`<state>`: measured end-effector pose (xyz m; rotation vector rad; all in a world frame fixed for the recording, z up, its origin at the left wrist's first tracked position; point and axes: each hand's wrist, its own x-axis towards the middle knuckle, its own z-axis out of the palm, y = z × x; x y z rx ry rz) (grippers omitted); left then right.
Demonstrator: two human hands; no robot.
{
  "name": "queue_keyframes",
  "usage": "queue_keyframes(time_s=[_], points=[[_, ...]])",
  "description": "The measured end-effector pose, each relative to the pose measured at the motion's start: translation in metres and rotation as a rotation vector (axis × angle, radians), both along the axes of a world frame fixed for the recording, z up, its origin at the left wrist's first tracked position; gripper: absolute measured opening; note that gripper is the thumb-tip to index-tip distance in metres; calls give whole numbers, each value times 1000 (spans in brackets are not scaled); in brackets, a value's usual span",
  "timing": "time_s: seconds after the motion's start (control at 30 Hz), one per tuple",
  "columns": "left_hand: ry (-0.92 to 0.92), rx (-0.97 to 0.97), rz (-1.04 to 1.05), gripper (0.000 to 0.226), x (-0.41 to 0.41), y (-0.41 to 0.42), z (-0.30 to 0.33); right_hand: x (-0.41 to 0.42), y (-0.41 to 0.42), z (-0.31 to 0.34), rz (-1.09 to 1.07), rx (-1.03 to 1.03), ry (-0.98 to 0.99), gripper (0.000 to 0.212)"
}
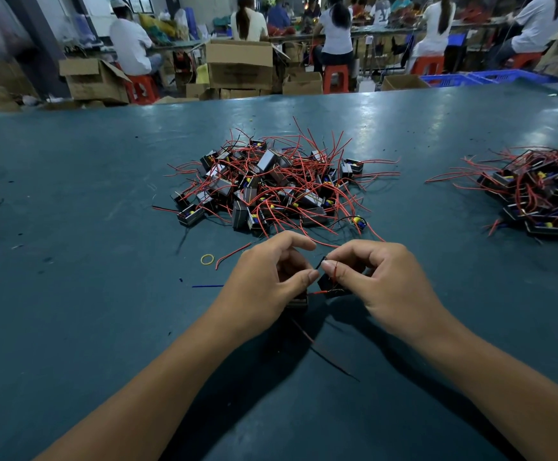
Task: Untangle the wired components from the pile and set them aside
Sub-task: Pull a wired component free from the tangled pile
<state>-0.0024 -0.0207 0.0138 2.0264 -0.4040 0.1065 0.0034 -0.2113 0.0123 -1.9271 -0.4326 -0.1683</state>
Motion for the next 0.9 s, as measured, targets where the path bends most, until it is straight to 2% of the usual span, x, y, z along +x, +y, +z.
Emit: queue_keyframes(time_s=[0.9], points=[[-14, -9, 12, 26, -4, -6, 1, 0, 2, -3, 5, 124, 33, 8]])
